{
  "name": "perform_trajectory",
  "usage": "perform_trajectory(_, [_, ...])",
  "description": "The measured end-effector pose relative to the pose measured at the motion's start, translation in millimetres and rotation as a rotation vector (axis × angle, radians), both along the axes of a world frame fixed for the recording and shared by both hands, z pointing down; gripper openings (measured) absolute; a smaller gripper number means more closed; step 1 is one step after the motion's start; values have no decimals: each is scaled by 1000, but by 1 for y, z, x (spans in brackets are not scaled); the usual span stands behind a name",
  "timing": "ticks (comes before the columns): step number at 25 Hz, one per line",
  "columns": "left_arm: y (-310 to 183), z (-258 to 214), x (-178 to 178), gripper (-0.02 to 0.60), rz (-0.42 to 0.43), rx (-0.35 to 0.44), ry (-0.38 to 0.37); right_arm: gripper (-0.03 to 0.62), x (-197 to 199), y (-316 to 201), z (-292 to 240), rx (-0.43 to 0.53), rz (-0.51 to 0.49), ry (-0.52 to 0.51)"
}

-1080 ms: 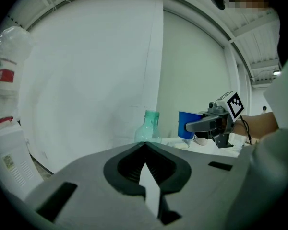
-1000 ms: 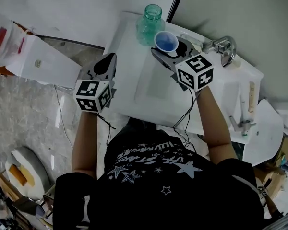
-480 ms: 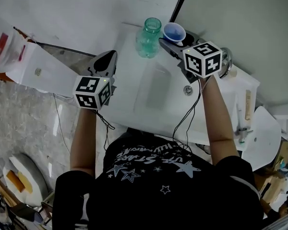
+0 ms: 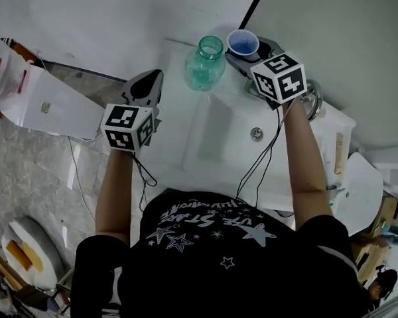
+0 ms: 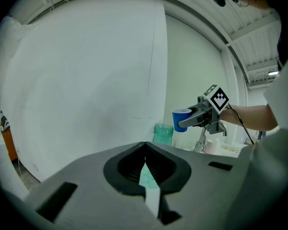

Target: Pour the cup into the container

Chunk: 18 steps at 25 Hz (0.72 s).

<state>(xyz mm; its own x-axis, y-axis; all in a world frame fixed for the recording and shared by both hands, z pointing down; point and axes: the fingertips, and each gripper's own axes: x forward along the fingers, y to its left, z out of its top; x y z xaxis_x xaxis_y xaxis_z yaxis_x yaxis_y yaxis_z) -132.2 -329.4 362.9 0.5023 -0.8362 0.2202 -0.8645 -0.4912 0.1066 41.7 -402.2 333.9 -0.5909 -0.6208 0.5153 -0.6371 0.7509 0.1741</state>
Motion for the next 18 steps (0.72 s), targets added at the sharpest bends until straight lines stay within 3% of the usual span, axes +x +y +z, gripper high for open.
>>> perform_trajectory(18, [-15,20,8,11,35,-39,10,285,-2,-17,8,156,-55,380])
